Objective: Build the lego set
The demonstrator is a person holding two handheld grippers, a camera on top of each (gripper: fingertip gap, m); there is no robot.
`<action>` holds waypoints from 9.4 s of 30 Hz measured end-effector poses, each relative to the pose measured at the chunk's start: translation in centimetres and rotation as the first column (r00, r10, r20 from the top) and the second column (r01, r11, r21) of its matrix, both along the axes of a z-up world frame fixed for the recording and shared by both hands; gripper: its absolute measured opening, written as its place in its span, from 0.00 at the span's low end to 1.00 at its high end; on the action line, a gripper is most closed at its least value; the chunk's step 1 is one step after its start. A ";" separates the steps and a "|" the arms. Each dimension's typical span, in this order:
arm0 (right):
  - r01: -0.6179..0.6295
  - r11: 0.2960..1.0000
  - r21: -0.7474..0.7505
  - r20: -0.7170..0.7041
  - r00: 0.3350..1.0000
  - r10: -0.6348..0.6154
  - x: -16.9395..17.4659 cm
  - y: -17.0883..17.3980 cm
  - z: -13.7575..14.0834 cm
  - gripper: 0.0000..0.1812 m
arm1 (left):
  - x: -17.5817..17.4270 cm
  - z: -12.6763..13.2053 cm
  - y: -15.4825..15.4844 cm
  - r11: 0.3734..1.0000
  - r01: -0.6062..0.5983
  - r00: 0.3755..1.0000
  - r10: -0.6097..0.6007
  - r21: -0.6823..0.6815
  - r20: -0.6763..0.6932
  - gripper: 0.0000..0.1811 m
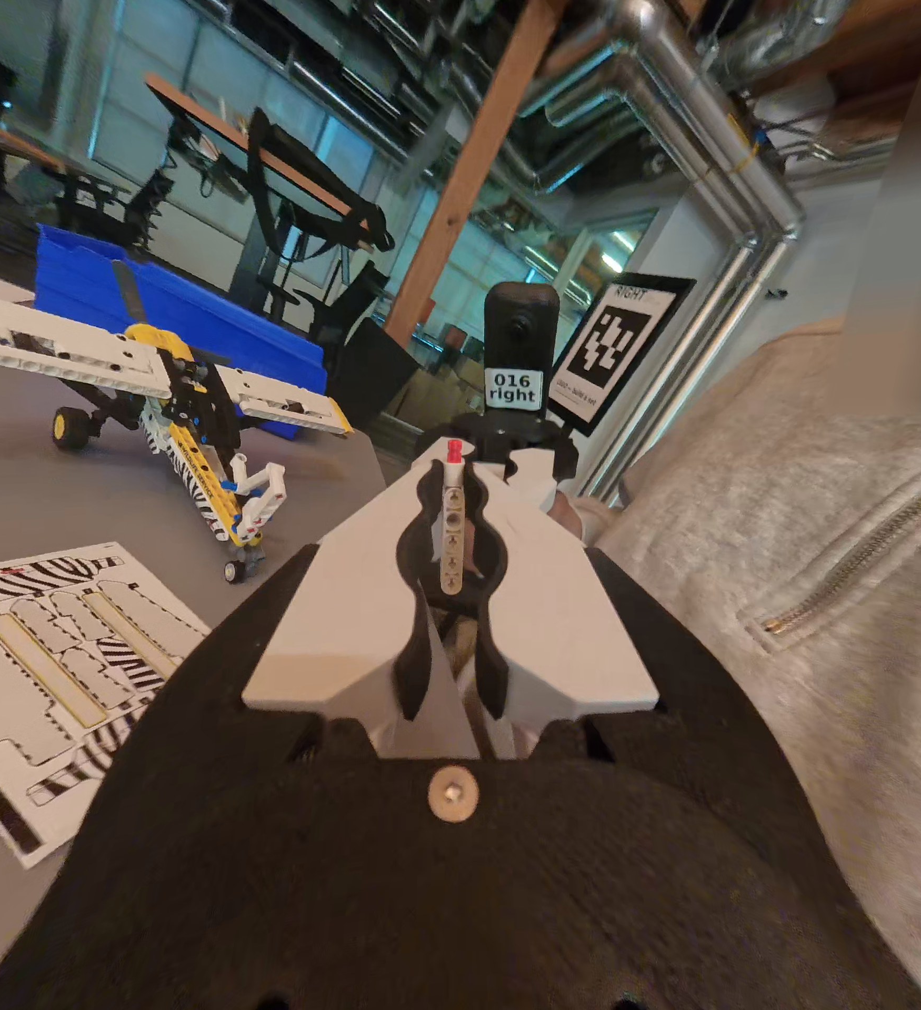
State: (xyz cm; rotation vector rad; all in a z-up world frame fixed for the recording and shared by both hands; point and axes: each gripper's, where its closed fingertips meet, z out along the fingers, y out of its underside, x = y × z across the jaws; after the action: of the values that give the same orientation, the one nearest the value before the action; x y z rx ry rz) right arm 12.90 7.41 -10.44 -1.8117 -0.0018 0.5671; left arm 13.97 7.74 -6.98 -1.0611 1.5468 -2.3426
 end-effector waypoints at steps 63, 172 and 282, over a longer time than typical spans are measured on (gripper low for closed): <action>-0.389 0.806 -0.446 0.513 0.627 0.586 0.8 -2.7 -12.3 0.03 | -2.1 -10.4 -1.0 0.898 -0.358 0.799 0.437 0.258 -0.414 0.21; -0.608 0.723 -0.327 0.383 0.614 0.690 -0.9 -3.3 -5.9 0.00 | 0.7 -16.5 -4.8 0.724 -0.028 0.727 0.488 0.689 -0.483 0.04; -0.307 0.926 -0.218 0.439 0.817 0.374 1.8 -0.2 -3.7 0.05 | 0.5 -16.6 -4.8 0.775 -0.050 0.679 0.490 0.631 -0.547 0.04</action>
State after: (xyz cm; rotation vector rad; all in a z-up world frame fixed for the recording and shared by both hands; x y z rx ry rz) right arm 14.75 7.26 -14.17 -2.0631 -0.6528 0.3600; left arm 14.45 2.93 -23.54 -1.9319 1.9189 -1.1270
